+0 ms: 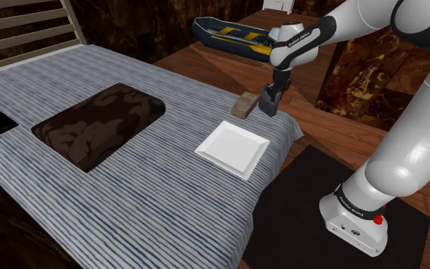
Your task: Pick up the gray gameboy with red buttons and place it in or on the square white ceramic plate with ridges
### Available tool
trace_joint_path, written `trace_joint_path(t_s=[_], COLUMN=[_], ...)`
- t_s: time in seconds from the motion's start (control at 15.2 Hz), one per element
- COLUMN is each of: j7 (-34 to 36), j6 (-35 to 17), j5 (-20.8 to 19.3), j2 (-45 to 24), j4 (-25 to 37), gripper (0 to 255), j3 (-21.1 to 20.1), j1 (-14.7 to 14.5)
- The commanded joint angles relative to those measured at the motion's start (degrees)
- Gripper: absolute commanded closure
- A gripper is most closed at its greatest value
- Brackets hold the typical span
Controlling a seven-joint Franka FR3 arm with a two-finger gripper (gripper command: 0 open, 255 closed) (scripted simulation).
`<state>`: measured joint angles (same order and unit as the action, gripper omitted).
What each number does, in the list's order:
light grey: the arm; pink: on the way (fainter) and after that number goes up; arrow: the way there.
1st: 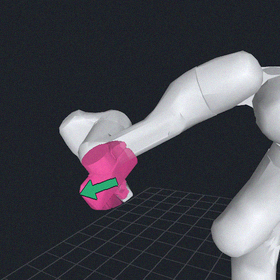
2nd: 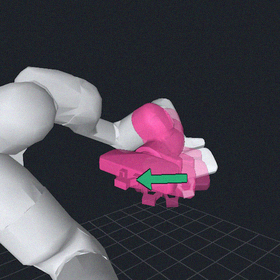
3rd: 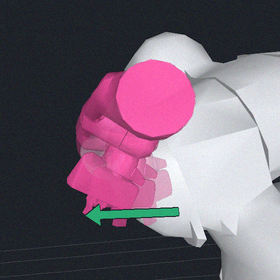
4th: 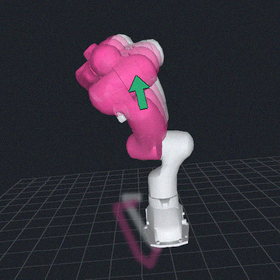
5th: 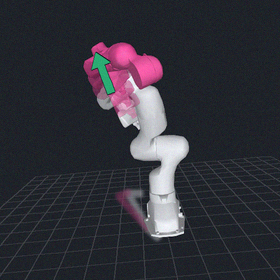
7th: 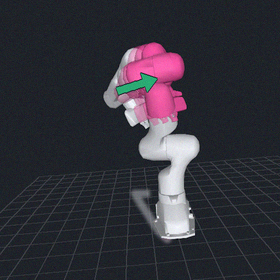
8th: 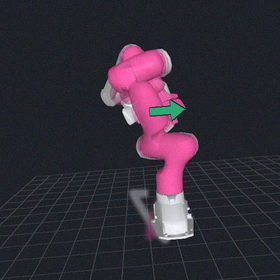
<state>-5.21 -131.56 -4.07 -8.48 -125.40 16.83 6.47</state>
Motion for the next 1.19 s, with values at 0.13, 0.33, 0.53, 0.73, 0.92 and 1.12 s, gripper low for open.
trace_joint_path(t_s=[0.13,0.33,0.53,0.73,0.92,1.12], j7=[0.25,0.36,0.43,0.48,1.96,6.32], j6=[2.93,5.13,7.34,9.57,11.06,11.53], j5=[-0.52,-0.87,-1.17,-1.42,-1.96,-2.82], j2=[1.95,3.29,4.53,5.67,7.62,11.23], j4=[1.05,1.95,2.96,4.08,3.56,0.12], gripper=[255,255,255,255,255,255], j3=[0.05,0.08,0.08,0.07,-0.53,-2.48], j1=[-0.2,-0.29,-0.37,-0.45,-1.17,-3.12])
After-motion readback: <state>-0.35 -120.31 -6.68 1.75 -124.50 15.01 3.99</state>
